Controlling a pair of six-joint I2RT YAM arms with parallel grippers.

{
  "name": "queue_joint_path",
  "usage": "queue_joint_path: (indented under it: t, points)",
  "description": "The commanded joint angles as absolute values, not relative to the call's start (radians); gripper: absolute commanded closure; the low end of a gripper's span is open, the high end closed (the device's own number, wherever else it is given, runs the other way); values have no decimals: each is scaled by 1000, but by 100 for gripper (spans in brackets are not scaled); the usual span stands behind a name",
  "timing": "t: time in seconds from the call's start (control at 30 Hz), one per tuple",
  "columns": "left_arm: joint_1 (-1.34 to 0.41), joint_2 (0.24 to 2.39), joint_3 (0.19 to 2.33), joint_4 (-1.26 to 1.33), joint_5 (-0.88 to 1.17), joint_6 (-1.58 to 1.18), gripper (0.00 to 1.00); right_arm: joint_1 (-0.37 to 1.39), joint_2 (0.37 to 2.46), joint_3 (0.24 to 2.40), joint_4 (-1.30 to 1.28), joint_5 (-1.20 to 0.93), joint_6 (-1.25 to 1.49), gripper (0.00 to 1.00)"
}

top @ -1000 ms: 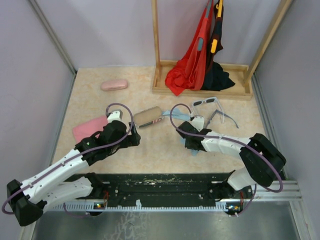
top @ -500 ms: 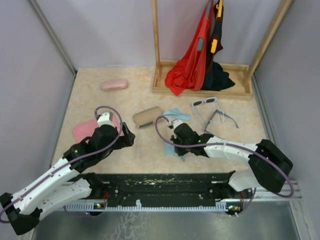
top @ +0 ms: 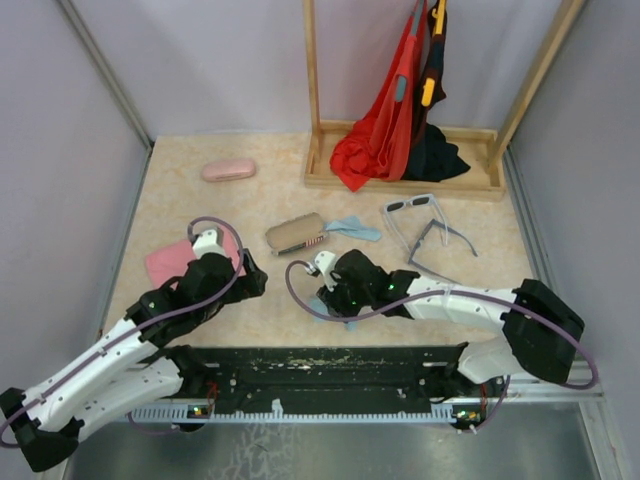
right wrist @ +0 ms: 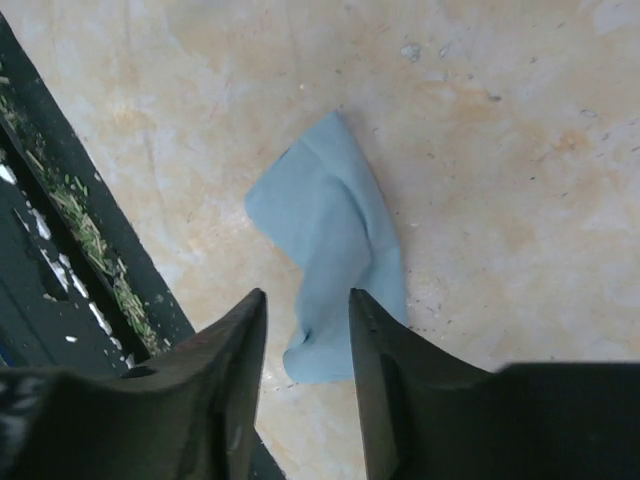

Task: Organize the sunglasses
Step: Adjust the glasses cleaning cloth at the center of the board.

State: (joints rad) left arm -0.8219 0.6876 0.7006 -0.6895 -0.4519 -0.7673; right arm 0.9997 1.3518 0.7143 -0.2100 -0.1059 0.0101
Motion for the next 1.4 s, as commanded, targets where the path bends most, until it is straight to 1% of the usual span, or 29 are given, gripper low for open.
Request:
queue_joint_path:
  t: [0.0, 0.1, 0.17, 0.23, 0.33, 0.43, 0.57, 0.77, 0.97, 1.23, 1.37]
  points:
    - [-816, 704, 678, -692, -445, -791, 0, 1009, 1239, 728, -154, -44, 4, 54]
    - [-816, 735, 668, -666, -424, -791, 0, 1008, 1181, 703, -161, 45, 94, 51]
    - [-815, 764, 662, -637, -391, -769, 1, 1004, 1160, 701, -204, 153, 200, 51]
    - [-815, 796, 658, -591, -331, -752, 3, 997, 1155, 700, -270, 250, 327, 53]
    - [-818, 853, 635, -507, -237, -740, 10, 990, 1144, 680, -369, 330, 521, 60]
    - [-837, 918, 601, -422, -179, -741, 18, 992, 1111, 629, -406, 340, 672, 64]
    - [-911, 1019, 586, -341, -186, -761, 24, 991, 1044, 545, -399, 338, 833, 65]
    - [-1029, 1194, 633, -288, -261, -807, 34, 991, 966, 458, -339, 310, 900, 66]
    - [-1063, 1322, 673, -258, -285, -830, 46, 991, 940, 431, -324, 283, 906, 66]
    - [-1081, 1427, 726, -243, -308, -819, 53, 991, 918, 400, -310, 279, 906, 66]
    - [-1084, 1471, 750, -242, -313, -811, 59, 990, 909, 390, -304, 277, 906, 66]
